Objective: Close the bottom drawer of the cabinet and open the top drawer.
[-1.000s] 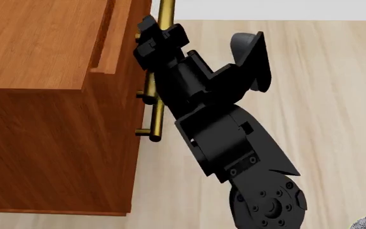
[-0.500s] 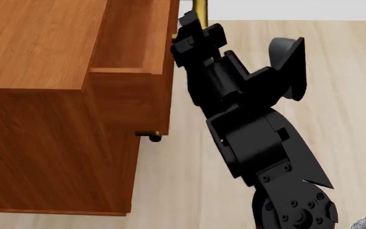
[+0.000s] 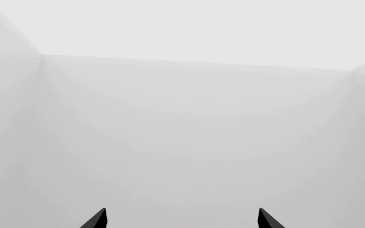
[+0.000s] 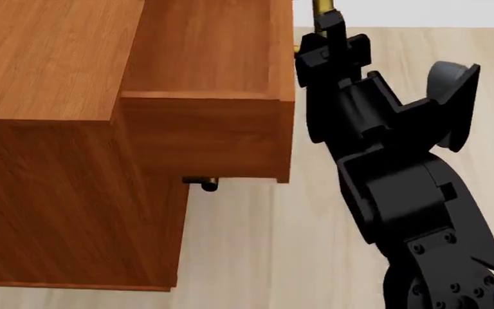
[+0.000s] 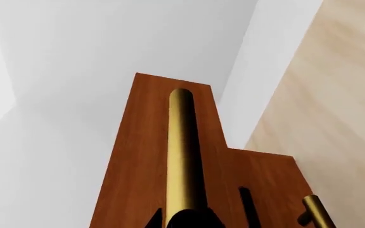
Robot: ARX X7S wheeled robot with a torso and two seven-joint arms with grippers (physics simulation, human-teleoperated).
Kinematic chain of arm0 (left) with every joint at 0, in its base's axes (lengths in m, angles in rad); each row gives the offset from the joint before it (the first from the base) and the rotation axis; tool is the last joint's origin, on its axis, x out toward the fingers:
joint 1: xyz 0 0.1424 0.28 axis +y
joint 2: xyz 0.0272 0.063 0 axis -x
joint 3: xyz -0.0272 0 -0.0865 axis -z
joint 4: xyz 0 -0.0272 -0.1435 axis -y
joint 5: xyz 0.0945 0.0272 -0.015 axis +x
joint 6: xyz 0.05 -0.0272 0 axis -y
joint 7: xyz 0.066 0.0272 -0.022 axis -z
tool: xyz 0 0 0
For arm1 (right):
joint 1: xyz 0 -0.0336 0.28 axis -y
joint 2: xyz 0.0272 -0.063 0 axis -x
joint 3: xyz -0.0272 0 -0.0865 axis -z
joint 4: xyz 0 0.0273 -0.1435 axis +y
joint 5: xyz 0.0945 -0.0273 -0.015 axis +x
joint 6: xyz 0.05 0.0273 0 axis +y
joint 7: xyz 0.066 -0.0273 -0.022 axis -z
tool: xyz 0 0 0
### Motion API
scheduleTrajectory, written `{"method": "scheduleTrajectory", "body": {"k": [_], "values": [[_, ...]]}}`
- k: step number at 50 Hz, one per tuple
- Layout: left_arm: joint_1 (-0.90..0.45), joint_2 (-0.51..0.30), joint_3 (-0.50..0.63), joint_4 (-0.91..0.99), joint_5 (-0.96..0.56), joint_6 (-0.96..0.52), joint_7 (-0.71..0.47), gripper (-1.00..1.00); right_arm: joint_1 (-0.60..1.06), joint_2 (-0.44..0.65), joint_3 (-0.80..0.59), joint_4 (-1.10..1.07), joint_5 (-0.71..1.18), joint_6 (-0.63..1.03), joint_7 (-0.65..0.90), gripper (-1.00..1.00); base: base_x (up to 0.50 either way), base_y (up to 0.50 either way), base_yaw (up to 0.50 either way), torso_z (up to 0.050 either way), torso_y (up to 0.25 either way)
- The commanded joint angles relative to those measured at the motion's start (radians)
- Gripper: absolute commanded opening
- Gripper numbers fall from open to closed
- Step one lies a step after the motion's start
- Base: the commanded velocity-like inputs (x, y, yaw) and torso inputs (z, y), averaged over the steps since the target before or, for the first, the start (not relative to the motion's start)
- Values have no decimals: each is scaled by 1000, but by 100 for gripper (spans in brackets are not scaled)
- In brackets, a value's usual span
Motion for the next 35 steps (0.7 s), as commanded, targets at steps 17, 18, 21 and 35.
{"method": "scheduleTrajectory", "body": {"k": [17,18,21,35], "values": [[-6,-5,7,4,-12,5,-11,100,-6,81,110,-98,-80,-32,-59,-100,-9,0,-6,2,7],[-6,-5,7,4,-12,6,-12,100,-8,84,114,-100,-77,-33,-58,-100,-17,0,-6,0,13],[-8,-5,9,4,-13,6,-14,100,-13,92,122,-109,-76,-38,-55,-100,-10,-1,-7,4,7],[-9,-6,16,4,-15,9,-18,100,-27,115,143,-125,-77,-51,-47,-100,-11,0,-7,2,8]]}}
